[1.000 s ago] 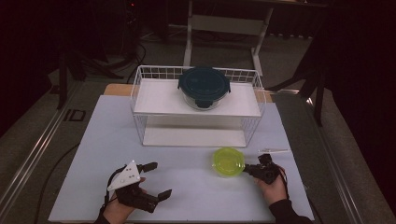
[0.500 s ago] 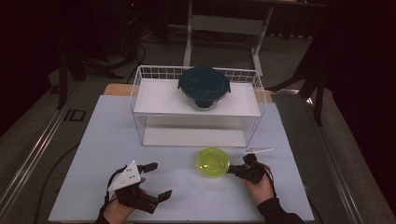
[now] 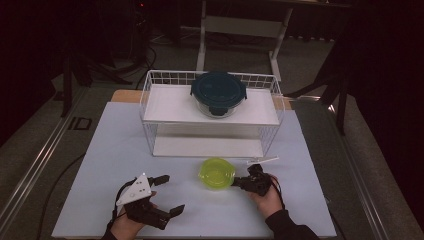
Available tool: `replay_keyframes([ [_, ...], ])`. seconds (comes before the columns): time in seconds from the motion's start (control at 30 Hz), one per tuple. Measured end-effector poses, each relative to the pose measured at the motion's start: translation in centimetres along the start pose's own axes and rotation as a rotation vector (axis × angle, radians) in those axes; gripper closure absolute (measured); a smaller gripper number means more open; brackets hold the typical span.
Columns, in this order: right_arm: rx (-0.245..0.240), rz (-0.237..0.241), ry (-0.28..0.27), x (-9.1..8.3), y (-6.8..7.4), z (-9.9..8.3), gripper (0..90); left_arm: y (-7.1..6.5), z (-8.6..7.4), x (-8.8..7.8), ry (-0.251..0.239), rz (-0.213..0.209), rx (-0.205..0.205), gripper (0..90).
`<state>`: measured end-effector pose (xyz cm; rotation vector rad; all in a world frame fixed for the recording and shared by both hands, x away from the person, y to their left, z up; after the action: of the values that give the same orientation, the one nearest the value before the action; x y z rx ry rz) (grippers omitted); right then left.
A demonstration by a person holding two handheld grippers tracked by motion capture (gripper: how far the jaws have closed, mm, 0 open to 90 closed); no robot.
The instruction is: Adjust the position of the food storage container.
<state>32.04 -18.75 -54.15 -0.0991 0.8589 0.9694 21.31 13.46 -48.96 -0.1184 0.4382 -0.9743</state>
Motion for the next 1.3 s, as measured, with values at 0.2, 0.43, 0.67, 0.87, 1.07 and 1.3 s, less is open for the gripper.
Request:
replay_keyframes([
  [0.2, 0.012, 0.009, -0.010, 0.7, 0.0, 0.6, 90.0, 0.0, 0.0, 0.1, 0.004, -0.002, -0.004, 0.0],
  [0.43, 0.012, 0.014, -0.011, 1.5, 0.0, 1.3, 90.0, 0.0, -0.1, 0.0, 0.007, -0.003, 0.000, 0.0],
  [0.67, 0.017, 0.017, -0.017, 2.0, 0.1, 1.9, 90.0, 0.0, -0.1, 0.0, 0.008, -0.008, -0.008, 0.0],
  [0.87, 0.024, 0.015, -0.017, 2.0, -0.3, 2.0, 89.9, 0.1, -0.1, 0.1, 0.013, -0.014, -0.016, 0.0],
  [1.07, 0.010, -0.013, -0.041, 0.4, -0.2, 2.0, 85.2, 0.4, 0.0, 0.2, 0.021, 0.027, -0.023, 0.0],
  [1.3, -0.043, -0.056, -0.081, -2.4, 0.5, 1.8, 75.3, 1.0, 0.6, 0.0, 0.000, 0.052, -0.076, 0.0],
])
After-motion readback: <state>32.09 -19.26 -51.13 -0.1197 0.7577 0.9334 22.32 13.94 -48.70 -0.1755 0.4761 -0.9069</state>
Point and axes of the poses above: each handheld gripper's, and its own axes: x roughly forward along the jaws, z roughly out of its top, y roughly to its left, the point moved 2 cm from there along x, roughly forward along the jaws, and after that the axes turned 9 degrees about -x, right-handed, at the moved point
